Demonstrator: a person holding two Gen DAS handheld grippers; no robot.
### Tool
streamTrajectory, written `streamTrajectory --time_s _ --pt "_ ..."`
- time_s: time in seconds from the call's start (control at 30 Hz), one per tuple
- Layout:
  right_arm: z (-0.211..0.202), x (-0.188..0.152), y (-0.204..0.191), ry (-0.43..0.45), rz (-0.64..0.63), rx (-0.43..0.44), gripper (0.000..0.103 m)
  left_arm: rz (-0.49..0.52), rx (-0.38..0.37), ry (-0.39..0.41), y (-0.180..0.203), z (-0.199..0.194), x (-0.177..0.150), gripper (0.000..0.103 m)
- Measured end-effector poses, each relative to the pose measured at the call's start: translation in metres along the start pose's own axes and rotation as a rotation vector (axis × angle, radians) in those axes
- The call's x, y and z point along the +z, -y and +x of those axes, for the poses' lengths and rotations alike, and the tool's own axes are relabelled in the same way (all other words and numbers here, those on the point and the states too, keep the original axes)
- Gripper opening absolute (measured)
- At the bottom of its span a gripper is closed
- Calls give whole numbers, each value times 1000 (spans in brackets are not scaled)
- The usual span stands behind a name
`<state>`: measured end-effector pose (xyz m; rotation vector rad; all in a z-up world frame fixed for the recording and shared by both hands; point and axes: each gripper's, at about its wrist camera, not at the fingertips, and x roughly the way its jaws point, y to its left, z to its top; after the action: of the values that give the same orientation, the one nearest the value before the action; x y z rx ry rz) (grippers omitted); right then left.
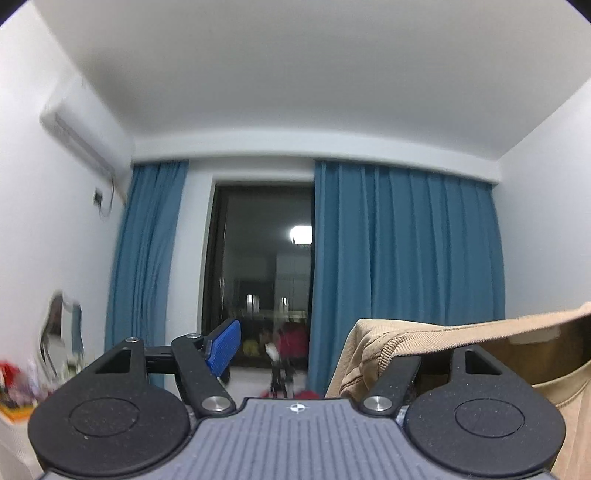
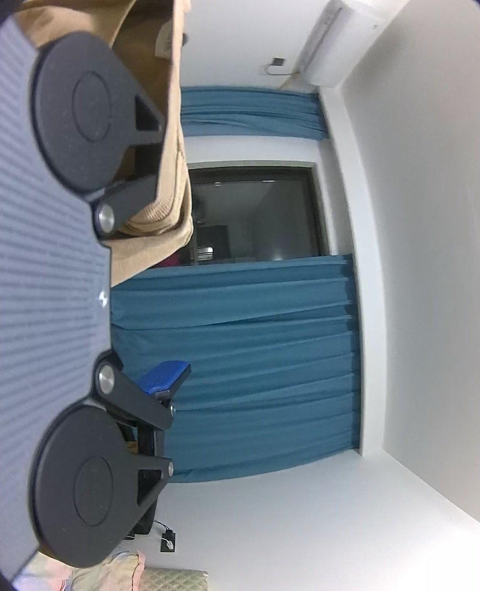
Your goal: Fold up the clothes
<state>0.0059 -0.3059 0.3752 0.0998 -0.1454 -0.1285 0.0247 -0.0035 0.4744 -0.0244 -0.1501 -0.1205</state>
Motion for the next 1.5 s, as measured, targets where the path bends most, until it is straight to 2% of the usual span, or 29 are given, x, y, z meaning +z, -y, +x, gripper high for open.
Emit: streamTrajectory --time_s 0.17,0.37,0.5,0.6,0.7,0.83,0.87,0.93,1.0,1.07,1.1,1.17,1.23,1.3,1.37,1.5 --pt "55 -50 -6 -115 -17 -3 75 -16 30 -121 -24 85 -71 73" --pt "169 -148 -14 -242 -13 -30 75 -37 71 -238 -36 202 -186 75" --pt "258 -235 -6 -321 -25 -62 74 -35 89 -333 -35 293 -280 76" --pt "327 -316 5 -418 -34 -85 74 -19 85 -425 -31 357 -367 76" --pt "378 -391 15 -517 -33 -94 74 20 72 -508 -37 403 -451 76" --pt "432 -483 19 -645 -53 -101 74 18 70 -643 -39 448 -551 76" --pt "443 -502 20 -695 -61 -96 74 14 67 -685 -41 458 -574 76" --pt "465 -531 18 -853 -114 -57 74 28 55 -770 -49 479 -605 75" --pt "483 -555 13 -992 -197 -8 74 46 29 -859 -50 494 -630 76" --pt "492 -561 4 -1012 -284 19 74 104 24 -948 -46 502 -649 77" --pt "493 -562 2 -1030 -298 35 74 139 33 -995 -42 505 -652 81" --pt "495 -564 -2 -1106 -272 104 74 159 -8 -1072 -33 509 -651 82" --pt "491 -554 -10 -1132 -213 180 74 155 -43 -1094 -24 506 -642 89" --pt "484 -543 -16 -1123 -135 233 75 157 -72 -1085 -17 495 -627 92" --pt "474 -529 -20 -1081 -75 244 75 163 -84 -1035 -10 479 -610 94" --pt "434 -491 -30 -886 -104 158 75 98 -91 -922 -6 440 -573 94"
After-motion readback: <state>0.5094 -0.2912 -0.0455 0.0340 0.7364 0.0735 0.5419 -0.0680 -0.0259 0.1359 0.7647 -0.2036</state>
